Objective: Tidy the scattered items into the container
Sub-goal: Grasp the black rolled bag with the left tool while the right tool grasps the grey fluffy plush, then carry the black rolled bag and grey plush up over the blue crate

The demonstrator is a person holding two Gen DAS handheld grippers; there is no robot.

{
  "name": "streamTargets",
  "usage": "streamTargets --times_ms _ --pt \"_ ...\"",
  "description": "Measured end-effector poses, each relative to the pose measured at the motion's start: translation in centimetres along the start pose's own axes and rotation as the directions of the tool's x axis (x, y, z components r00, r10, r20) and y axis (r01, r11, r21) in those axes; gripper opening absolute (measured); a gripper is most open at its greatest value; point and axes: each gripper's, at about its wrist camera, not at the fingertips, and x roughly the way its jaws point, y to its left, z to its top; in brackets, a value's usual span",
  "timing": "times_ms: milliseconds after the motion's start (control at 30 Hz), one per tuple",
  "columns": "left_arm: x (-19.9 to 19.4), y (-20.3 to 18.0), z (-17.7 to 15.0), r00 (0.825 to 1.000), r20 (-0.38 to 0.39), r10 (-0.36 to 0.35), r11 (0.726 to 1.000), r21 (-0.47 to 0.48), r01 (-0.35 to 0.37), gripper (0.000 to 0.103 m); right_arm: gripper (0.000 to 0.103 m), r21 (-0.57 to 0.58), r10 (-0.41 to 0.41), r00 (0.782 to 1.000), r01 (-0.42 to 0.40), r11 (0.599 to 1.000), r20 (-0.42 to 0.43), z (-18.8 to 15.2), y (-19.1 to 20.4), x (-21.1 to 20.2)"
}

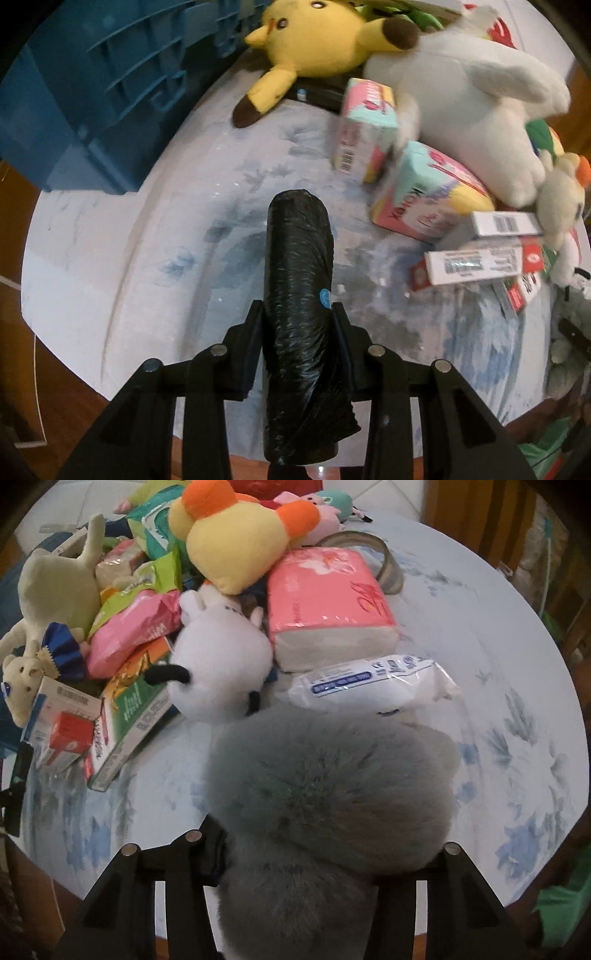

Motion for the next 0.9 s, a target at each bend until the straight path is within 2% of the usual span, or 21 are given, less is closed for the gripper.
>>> streamTargets --times_ms 33,67,133,167,200,233,267,300,333,367,467,600,667,700,733,767,900 --pt "0.0 -0.2 0.0 1.0 -0.001 -0.003 1.0 0.004 0.003 0.035 0.051 0.011 0.011 1.0 -0.01 1.0 -0.004 0.1 -0.1 0.3" --pt "0.0 -0.6 -0.2 1.0 0.0 -0.008 1.0 0.009 0.008 0.035 0.058 0.025 0.017 1.0 -0.017 1.0 0.004 0.1 -0.2 0.2" --pt "-0.4 0.5 0.6 1.0 0.002 -0.015 1.0 0.023 0.015 0.035 0.078 0.043 0.011 1.0 -0.012 0.999 0.019 -0.3 -0.4 0.0" --pt "-0.7 -0.1 0.6 1.0 0.003 -0.016 0.999 0.03 0.015 0.035 0.095 0.044 0.001 1.0 -0.002 0.999 0.027 -0.4 -0.4 -0.3" --pt "-1.3 -0.6 0.8 1.0 0.002 -0.015 0.999 0.033 0.015 0.035 0.102 0.041 -0.004 0.999 0.002 0.999 0.032 -0.4 -0.3 -0.4" --pt "-1.2 -0.8 0.8 1.0 -0.001 -0.014 0.999 0.034 0.014 0.035 0.102 0.033 -0.006 0.999 0.005 0.999 0.04 -0.5 -0.2 -0.5" --pt "-1.5 -0.8 0.9 1.0 -0.004 -0.014 0.999 0.036 0.014 0.035 0.101 0.024 -0.017 0.999 0.016 1.0 0.035 -0.6 -0.1 -0.2" --pt "-1.6 -1.0 0.9 1.0 -0.005 -0.016 0.999 0.039 0.016 0.035 0.076 0.014 -0.03 0.999 0.03 0.999 0.014 -0.7 0.1 0.4" --pt "-2.0 -1.3 0.5 1.0 -0.004 -0.02 0.999 0.042 0.02 0.035 0.057 0.003 -0.037 0.999 0.037 0.999 -0.017 -0.8 0.3 1.1" --pt "-2.3 -1.6 0.3 1.0 -0.002 -0.022 0.999 0.047 0.022 0.035 0.042 -0.029 -0.082 0.997 0.083 0.996 0.012 -1.0 0.9 1.1" --pt "-3.8 -2.5 0.3 0.999 0.024 -0.038 0.997 0.073 0.036 0.035 0.04 -0.023 -0.021 1.0 0.021 1.0 0.023 -0.9 1.5 0.9" --pt "-7.2 -4.0 1.1 0.992 0.095 -0.077 0.992 0.109 0.067 0.035 0.039 -0.05 0.025 0.993 -0.019 0.999 0.113 0.2 3.1 -1.4" --pt "-9.3 -4.6 1.6 0.986 0.139 -0.096 0.989 0.126 0.078 0.035 0.039 -0.077 0.051 0.984 -0.038 0.996 0.172 1.2 3.8 -3.0" --pt "-9.9 -4.9 1.9 0.983 0.152 -0.103 0.988 0.133 0.083 0.035 0.039 -0.088 0.06 0.979 -0.044 0.995 0.194 0.3 6.2 -5.2" --pt "-10.9 -5.1 2.3 0.979 0.172 -0.112 0.986 0.14 0.088 0.035 0.039 -0.103 0.078 0.972 -0.056 0.993 0.222 0.9 7.2 -6.1" --pt "-11.7 -5.3 2.4 0.975 0.189 -0.116 0.985 0.146 0.089 0.035 0.039 -0.112 0.089 0.968 -0.064 0.992 0.235 2.0 6.1 -6.7" --pt "-14.3 -5.8 3.1 0.964 0.235 -0.127 0.982 0.169 0.088 0.034 0.039 -0.153 0.132 0.952 -0.092 0.984 0.277 4.7 8.0 -10.8"
